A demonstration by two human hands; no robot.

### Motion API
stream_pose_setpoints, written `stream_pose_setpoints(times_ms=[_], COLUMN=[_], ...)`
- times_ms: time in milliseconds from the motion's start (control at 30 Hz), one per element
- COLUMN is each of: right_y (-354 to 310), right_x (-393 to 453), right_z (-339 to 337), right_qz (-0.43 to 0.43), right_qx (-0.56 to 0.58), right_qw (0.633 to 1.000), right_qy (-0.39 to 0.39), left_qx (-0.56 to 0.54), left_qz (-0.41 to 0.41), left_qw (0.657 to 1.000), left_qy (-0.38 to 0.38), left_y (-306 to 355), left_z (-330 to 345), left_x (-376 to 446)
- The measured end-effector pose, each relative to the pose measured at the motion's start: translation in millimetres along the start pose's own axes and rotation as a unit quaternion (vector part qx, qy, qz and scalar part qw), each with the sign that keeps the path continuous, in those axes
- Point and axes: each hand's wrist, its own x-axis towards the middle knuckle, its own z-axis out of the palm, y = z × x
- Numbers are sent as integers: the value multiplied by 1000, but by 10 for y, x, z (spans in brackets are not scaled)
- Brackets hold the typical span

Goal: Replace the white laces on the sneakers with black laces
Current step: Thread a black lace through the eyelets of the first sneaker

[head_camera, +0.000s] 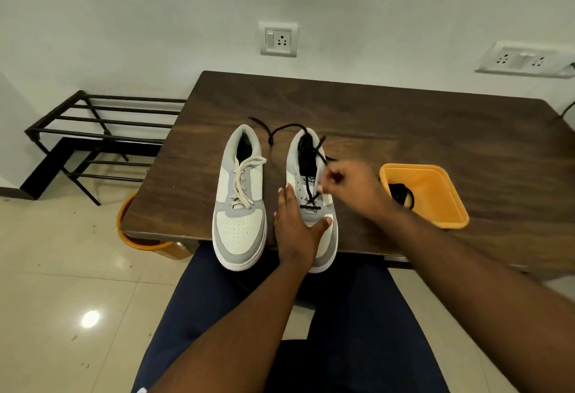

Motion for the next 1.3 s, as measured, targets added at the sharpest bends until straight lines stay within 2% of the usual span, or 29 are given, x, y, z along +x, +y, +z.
stream_pose_setpoints(times_ms=[67, 267, 333, 467, 533, 633, 700, 767, 833, 900, 1000, 1100, 1200, 1300], right_y=[133, 287, 297, 258, 176, 50, 27, 87, 158, 227, 191, 79, -12, -60], right_x=[-238, -261, -244, -209, -221, -184, -90, 3, 37, 19, -33, -29, 31, 137], right_z=[177, 448, 447, 390, 376, 287, 206, 145, 139, 195, 283, 319, 271, 136], right_qz=[59, 9, -13, 7, 41, 83, 92, 62, 7, -34, -45, -78, -128, -203], right_qx=[62, -3, -30, -28, 21, 144, 199, 137, 15, -55, -104, -197, -307, -369], right_qw=[995, 999, 998, 991, 980, 946, 945, 979, 997, 992, 986, 969, 932, 900], right_qy=[-51, -38, -59, -134, -193, -278, -242, -135, -82, -107, -126, -128, -143, -109], left_qx=[-7, -9, -6, 29, 45, 45, 33, 36, 36, 24, 24, 25, 26, -3], left_qz=[10, 3, 1, -10, -18, -24, -24, -22, -16, -13, -11, -18, -17, -16], left_qw=[1000, 1000, 1000, 1000, 999, 999, 999, 999, 999, 1000, 1000, 999, 999, 1000], left_qy=[9, 9, 5, -6, -9, -18, -12, -12, -10, -6, -1, -7, -7, 1], left_y=[10, 23, 32, 41, 51, 66, 54, 42, 44, 41, 26, 26, 18, -11], left_z=[6, 10, 6, 19, 14, 9, 17, 25, 23, 20, 31, 37, 34, 44], left_x=[-3, 3, 0, 23, 53, 72, 79, 80, 67, 61, 62, 77, 87, 53])
